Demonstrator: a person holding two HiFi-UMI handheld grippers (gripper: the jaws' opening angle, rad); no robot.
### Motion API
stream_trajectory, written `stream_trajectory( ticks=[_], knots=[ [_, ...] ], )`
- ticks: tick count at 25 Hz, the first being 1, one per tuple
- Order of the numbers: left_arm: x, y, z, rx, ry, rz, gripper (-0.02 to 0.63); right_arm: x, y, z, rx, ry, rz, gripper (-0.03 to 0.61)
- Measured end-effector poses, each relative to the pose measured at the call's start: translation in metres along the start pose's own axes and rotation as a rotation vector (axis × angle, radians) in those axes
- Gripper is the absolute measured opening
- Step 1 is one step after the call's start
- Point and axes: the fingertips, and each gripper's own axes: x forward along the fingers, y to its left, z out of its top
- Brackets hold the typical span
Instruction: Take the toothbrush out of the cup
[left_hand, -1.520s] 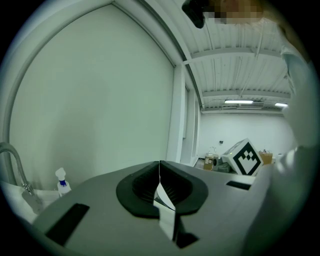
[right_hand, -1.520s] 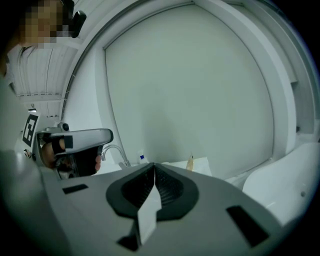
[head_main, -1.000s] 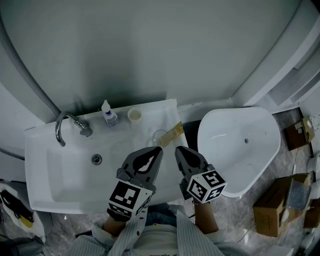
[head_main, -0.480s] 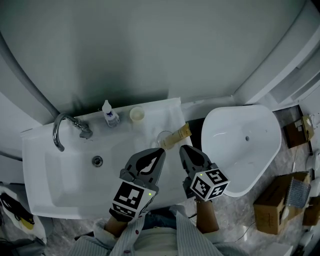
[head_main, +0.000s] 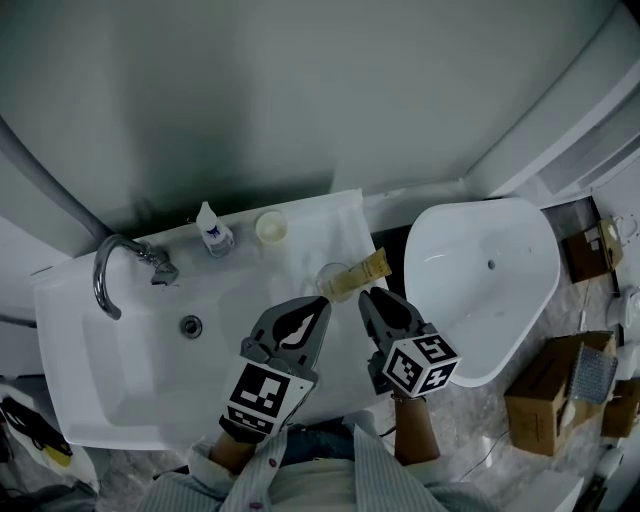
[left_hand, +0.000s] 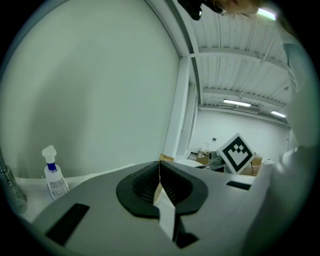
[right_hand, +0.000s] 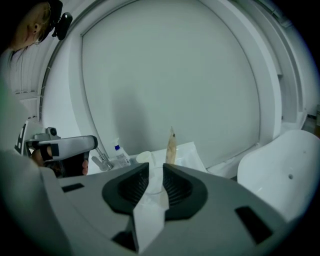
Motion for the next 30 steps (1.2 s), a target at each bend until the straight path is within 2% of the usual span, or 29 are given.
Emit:
stream_trajectory(
  ticks=[14,30],
  knots=[
    [0.013,0.021,-0.039,-0.04,0.082,-0.01,0.017,0.026,-0.015,-0.021,0.049,0.058,-0.043,0.124],
    [0.025,0.046,-0.068,-0.105,0.134,0.009,0.017,0.059,-0.027,-0.018,0.058,0.069,-0.059,0.124]
  ],
)
